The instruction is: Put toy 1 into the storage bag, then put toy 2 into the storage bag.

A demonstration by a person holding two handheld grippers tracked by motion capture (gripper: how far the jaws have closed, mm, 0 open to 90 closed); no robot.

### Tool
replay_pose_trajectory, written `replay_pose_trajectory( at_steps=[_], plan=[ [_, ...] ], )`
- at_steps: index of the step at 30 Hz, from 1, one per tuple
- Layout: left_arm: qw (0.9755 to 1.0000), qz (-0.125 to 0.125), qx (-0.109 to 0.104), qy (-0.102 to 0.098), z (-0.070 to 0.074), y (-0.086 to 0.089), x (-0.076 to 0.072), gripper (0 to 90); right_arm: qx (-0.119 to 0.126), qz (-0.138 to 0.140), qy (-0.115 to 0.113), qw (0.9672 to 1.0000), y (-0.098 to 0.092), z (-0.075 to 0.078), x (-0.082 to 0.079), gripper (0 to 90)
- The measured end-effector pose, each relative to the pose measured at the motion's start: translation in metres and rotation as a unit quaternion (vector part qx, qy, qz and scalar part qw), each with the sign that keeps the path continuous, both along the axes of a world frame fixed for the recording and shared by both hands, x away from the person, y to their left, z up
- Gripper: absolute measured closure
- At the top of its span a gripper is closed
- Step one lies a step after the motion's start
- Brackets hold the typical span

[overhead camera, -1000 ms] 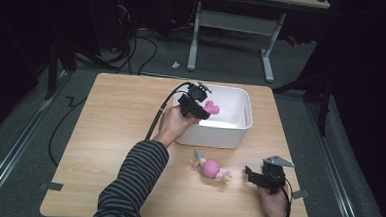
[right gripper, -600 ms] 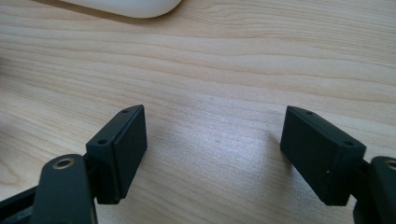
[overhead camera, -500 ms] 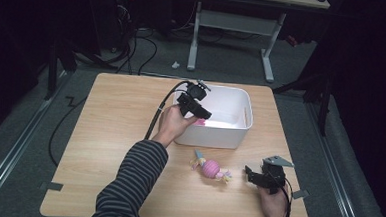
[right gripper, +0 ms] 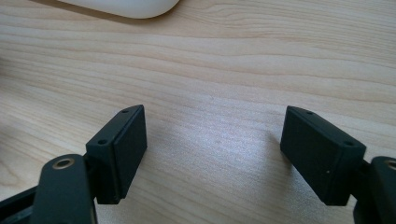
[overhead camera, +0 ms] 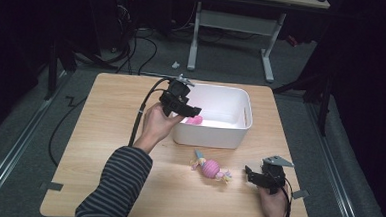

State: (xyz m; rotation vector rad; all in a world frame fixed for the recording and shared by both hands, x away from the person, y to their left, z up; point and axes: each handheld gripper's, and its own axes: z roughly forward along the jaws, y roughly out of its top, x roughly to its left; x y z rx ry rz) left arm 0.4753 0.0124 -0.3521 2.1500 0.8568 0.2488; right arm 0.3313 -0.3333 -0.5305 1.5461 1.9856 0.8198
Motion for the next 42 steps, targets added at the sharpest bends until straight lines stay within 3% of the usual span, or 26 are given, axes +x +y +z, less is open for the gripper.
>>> replay_pose_trajectory(
  at_steps=[10, 21, 26, 42],
  plan=[
    [0.9992, 0.026, -0.018, -0.023, 0.007, 0.043, -0.016, 37.5, 0.001, -0.002, 0.0, 1.0, 0.0, 0.0, 0.0, 23.0],
    [0.9975, 0.051, -0.036, -0.033, 0.003, 0.086, -0.035, 37.1, 0.001, -0.002, 0.0, 1.0, 0.0, 0.0, 0.0, 23.1],
    [0.9957, 0.068, -0.054, -0.032, -0.005, 0.104, -0.043, 36.8, 0.001, -0.001, 0.0, 1.0, 0.0, 0.0, 0.0, 23.1],
    [0.9929, 0.096, -0.063, -0.031, -0.034, 0.144, -0.07, 35.0, 0.001, -0.001, 0.0, 1.0, 0.001, 0.0, 0.0, 23.0]
  ],
)
